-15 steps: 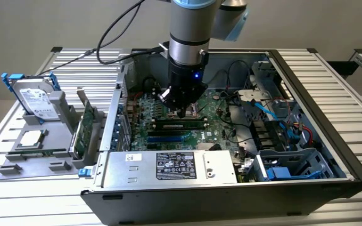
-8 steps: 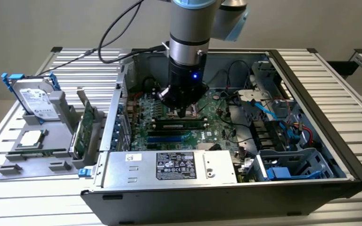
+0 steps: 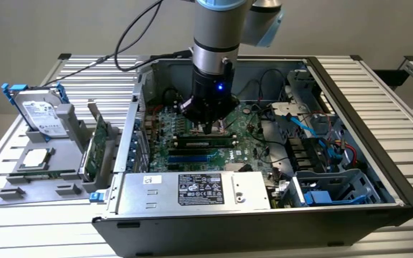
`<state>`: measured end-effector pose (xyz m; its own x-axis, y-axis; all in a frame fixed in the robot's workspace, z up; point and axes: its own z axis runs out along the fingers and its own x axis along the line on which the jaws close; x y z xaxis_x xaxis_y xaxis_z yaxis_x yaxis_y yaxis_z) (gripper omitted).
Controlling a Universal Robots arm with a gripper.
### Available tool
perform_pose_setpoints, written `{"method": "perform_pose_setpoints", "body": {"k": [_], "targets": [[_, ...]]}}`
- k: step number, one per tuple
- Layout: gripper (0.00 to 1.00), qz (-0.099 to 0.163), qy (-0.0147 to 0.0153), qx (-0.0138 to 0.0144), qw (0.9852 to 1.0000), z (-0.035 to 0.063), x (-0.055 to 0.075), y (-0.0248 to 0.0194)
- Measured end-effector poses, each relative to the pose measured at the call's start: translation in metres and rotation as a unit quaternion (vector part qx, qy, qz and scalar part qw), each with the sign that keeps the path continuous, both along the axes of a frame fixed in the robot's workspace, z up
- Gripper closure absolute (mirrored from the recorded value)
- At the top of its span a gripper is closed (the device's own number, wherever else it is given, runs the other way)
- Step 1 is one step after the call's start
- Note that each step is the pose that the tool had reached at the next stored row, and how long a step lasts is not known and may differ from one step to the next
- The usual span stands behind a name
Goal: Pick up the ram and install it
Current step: 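Press down the ram until it locks into place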
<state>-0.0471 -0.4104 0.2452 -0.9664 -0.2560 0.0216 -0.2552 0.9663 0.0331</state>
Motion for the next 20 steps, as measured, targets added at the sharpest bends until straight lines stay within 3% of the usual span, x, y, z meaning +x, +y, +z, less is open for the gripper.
{"method": "perform_pose_setpoints", "body": {"k": [7, 11, 16, 20], "targets": [[0.89, -0.05, 0.0, 0.0003, 0.9987, 0.0, 0.0, 0.0], [0.89, -0.079, 0.0, 0.0004, 0.9969, 0.0, 0.0, 0.0], [0.89, -0.114, 0.0, 0.0005, 0.9935, 0.0, 0.0, 0.0], [0.89, -0.119, 0.0004, 0.0005, 0.9928, 0.0, 0.0024, -0.002]]}}
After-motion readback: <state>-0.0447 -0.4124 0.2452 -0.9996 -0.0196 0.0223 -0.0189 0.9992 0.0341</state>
